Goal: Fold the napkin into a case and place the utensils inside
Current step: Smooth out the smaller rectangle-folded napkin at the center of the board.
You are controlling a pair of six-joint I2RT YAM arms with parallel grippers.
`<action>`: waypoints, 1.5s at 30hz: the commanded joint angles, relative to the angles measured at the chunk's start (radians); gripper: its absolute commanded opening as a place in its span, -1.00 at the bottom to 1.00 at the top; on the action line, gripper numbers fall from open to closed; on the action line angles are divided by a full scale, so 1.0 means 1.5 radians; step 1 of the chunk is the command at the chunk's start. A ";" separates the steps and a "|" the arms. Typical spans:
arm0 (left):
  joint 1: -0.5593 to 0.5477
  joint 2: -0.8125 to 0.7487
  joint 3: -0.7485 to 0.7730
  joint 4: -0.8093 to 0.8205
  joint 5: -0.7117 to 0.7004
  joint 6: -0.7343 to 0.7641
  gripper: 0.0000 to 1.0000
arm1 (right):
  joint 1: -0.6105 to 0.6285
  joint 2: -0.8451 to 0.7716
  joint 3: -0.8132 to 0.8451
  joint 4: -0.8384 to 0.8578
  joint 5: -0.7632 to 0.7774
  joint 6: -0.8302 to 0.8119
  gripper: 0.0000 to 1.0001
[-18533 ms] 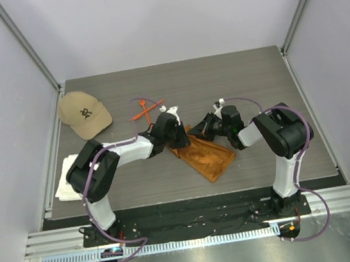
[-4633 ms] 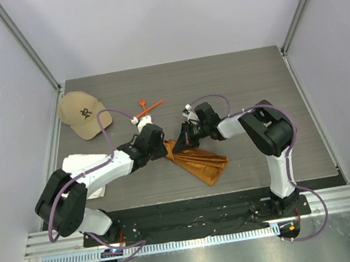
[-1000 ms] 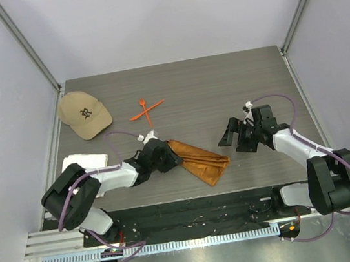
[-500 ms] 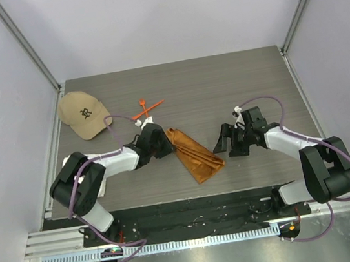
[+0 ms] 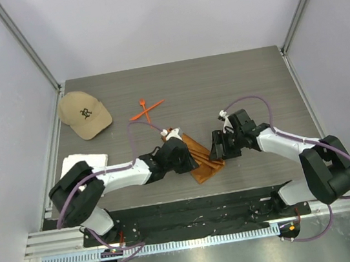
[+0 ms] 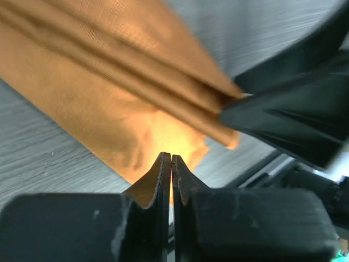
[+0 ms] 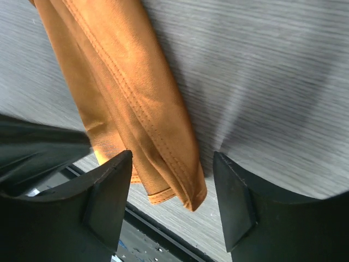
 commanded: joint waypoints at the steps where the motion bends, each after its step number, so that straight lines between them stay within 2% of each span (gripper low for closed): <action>1: -0.015 0.041 -0.003 0.045 -0.011 -0.048 -0.91 | 0.039 -0.004 0.037 -0.024 0.061 -0.024 0.30; 2: -0.020 0.041 -0.004 0.045 -0.017 -0.049 -0.91 | 0.045 -0.005 0.038 -0.029 0.068 -0.024 0.32; 3: -0.020 0.042 -0.007 0.045 -0.017 -0.051 -0.92 | 0.049 -0.008 0.041 -0.036 0.074 -0.026 0.46; 6: -0.021 0.041 -0.011 0.050 -0.018 -0.053 -0.92 | 0.069 -0.016 0.045 -0.048 0.108 -0.028 0.65; 8: -0.021 0.049 -0.012 0.052 -0.015 -0.054 -0.92 | 0.091 -0.013 0.051 -0.059 0.140 -0.028 0.66; 17: -0.021 0.056 -0.031 0.070 -0.015 -0.067 -0.93 | 0.170 0.018 0.113 -0.128 0.256 -0.025 0.52; 20: -0.021 0.052 -0.038 0.075 -0.019 -0.070 -0.93 | 0.192 0.029 0.126 -0.139 0.267 -0.026 0.39; 21: -0.021 0.051 -0.039 0.079 -0.019 -0.073 -0.93 | 0.202 0.033 0.133 -0.140 0.267 -0.027 0.29; 26: -0.021 0.063 -0.038 0.094 -0.012 -0.078 -0.94 | 0.222 0.052 0.148 -0.154 0.319 -0.037 0.14; 33: -0.021 0.071 -0.032 0.096 -0.013 -0.078 -0.94 | 0.249 0.047 0.157 -0.165 0.324 -0.034 0.18; 38: -0.021 0.067 -0.033 0.093 -0.011 -0.077 -0.94 | 0.256 0.041 0.198 -0.229 0.459 -0.037 0.44; 42: -0.021 0.060 -0.033 0.086 -0.017 -0.074 -0.94 | 0.256 0.022 0.224 -0.262 0.457 -0.052 0.45; 44: -0.021 0.056 -0.034 0.083 -0.021 -0.073 -0.94 | 0.261 0.007 0.223 -0.262 0.441 -0.058 0.35; 45: -0.021 0.053 -0.034 0.082 -0.023 -0.073 -0.94 | 0.265 0.004 0.218 -0.255 0.397 -0.060 0.28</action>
